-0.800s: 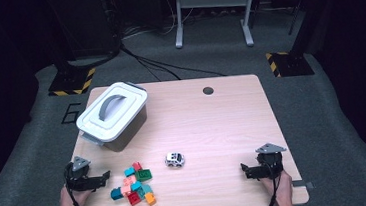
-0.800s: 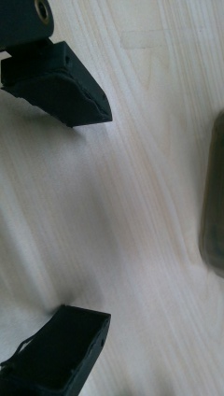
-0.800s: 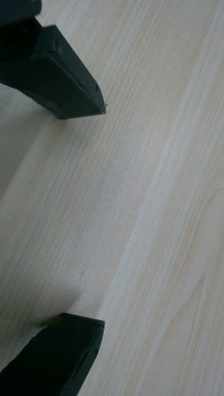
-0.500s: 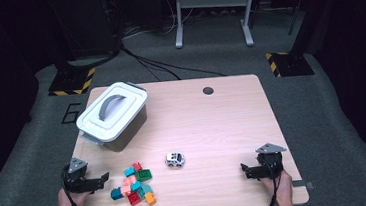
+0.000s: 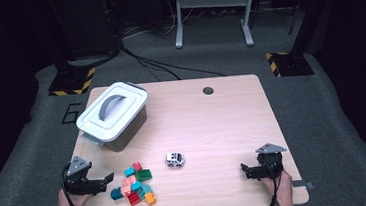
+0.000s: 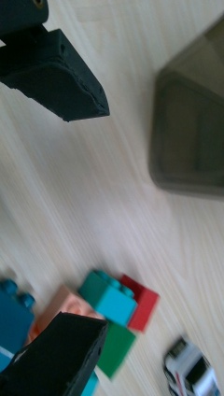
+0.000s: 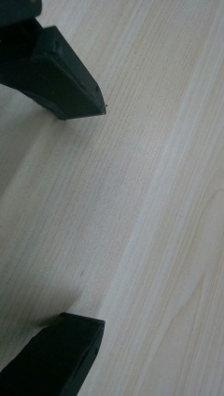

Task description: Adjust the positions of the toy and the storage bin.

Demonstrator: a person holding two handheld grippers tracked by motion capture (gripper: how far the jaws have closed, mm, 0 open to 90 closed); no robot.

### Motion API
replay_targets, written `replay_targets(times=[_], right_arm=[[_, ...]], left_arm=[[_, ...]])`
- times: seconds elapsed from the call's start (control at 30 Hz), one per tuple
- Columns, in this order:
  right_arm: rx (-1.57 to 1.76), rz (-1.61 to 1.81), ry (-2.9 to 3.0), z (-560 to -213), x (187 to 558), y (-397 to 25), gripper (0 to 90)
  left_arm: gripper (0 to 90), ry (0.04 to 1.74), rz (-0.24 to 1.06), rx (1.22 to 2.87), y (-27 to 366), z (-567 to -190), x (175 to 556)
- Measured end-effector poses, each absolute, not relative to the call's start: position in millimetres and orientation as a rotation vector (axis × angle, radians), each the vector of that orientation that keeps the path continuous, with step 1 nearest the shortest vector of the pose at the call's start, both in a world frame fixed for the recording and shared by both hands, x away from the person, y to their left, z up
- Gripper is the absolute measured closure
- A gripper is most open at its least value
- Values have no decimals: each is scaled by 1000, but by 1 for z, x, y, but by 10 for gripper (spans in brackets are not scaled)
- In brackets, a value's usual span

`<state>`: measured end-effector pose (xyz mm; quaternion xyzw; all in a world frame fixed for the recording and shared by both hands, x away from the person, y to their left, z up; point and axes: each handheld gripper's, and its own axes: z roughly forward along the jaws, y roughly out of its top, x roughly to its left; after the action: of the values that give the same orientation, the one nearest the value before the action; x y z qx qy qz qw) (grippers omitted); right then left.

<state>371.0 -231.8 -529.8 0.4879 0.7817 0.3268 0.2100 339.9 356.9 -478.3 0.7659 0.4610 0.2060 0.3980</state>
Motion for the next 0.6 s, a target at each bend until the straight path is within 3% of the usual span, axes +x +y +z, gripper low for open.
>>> replay_targets(times=[0.6], right_arm=[[1355, 909, 2174, -530, 371, -232, 0]], left_arm=[[18, 863, 434, 2071, 268, -455, 360]])
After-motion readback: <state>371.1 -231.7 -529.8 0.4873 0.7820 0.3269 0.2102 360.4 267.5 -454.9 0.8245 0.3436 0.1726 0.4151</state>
